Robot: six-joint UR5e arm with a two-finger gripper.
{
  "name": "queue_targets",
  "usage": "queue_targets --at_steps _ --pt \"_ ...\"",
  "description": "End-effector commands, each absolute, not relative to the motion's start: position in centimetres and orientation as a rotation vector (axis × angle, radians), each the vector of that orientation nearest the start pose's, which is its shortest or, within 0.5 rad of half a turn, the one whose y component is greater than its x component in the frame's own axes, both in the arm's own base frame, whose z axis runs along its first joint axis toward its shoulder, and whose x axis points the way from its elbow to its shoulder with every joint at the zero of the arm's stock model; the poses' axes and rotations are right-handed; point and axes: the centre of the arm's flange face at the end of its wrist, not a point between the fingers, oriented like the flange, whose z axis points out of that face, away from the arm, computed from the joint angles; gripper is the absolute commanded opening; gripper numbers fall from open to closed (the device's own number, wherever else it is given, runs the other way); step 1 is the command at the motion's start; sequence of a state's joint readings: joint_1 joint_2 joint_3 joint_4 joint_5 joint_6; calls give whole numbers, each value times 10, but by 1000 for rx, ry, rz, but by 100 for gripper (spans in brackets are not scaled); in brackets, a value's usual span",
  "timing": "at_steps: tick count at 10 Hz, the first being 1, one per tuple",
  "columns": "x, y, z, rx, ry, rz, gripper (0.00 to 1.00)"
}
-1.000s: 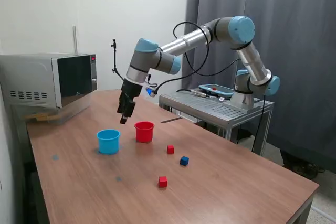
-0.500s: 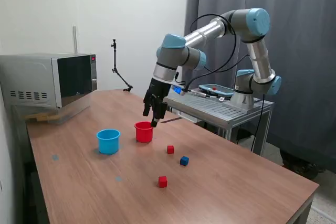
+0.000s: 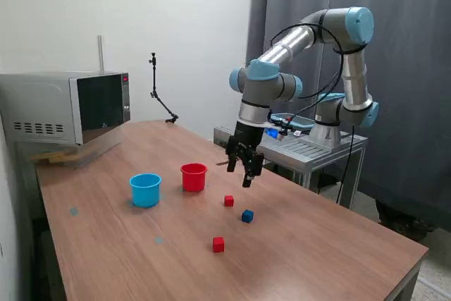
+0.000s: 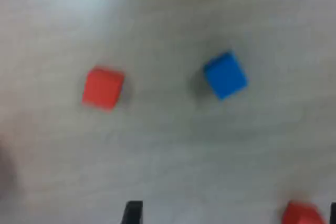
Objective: Place red objects in the red bin, and blue objects in the blue bin.
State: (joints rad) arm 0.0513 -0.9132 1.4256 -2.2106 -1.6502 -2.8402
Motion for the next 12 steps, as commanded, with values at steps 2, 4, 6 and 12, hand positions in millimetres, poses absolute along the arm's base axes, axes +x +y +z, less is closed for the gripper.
queue_targets --at_steps 2,4,6,12 --pt "-672 -187 184 -1933 2523 27 100" --pt "-661 -193 185 -1943 2525 -15 100" --pt "-658 -200 192 -1973 2514 -8 100" --pt "-671 -190 151 -1954 2514 -19 100"
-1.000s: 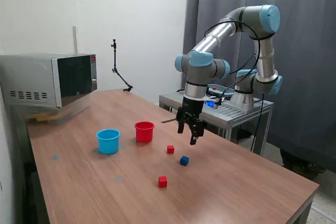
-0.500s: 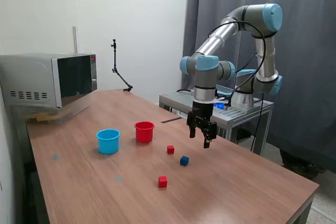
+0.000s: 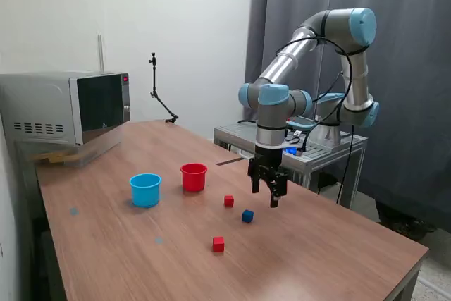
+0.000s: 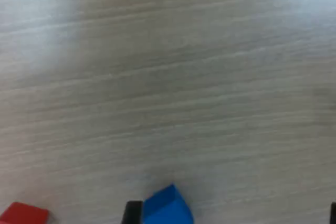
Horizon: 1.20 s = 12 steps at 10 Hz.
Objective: Place red objects in the red bin, and blue objects in the blue bin.
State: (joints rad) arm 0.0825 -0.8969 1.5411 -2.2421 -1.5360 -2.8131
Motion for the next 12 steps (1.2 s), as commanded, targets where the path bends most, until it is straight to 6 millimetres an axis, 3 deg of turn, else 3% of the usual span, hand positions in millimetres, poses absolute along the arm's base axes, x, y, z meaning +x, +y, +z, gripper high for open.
queue_targets --at_steps 1,8,12 --pt "-671 -189 145 -1947 2510 -27 100" --pt "-680 -169 114 -1908 2532 -33 100" --pt "-688 -170 117 -2006 2482 -9 100"
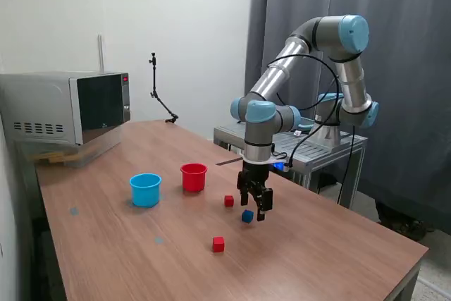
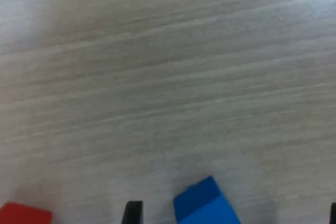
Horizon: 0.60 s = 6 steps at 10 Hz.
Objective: Place red objects in the red bin, and blue objects in the blue bin.
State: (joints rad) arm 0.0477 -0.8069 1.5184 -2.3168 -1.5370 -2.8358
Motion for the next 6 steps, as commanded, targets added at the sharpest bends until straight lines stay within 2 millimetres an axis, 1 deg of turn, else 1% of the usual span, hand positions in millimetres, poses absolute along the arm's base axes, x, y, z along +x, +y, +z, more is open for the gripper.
queue_targets --at_steps 1,3,5,6 --pt "-684 -169 114 -2072 2410 -16 100" --pt "-680 -168 110 -2153 2294 -29 100" --pt "-675 -155 105 -2180 2136 6 100" --pt "-675 -153 104 -2226 2070 4 100"
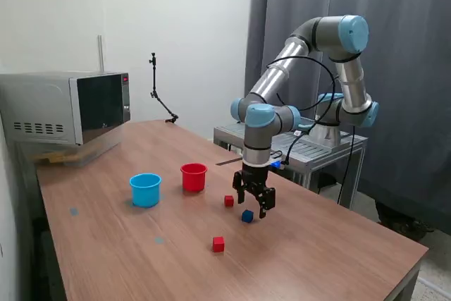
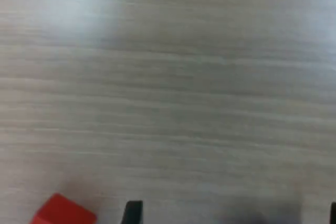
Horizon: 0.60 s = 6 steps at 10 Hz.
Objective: Place red objects in the red bin, and blue objects in the blue bin.
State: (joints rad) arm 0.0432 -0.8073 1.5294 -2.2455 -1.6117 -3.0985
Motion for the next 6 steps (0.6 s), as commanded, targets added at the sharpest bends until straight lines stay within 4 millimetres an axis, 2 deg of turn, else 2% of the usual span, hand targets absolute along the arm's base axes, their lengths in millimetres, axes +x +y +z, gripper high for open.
queue_targets --at_steps 1,3,5,6 --pt "-680 -153 109 -2275 2024 19 100" --pt "-680 -151 110 -2284 1976 56 100" --pt "-690 -165 124 -2319 1983 85 100" --pt "-691 -165 126 -2313 1997 90 100"
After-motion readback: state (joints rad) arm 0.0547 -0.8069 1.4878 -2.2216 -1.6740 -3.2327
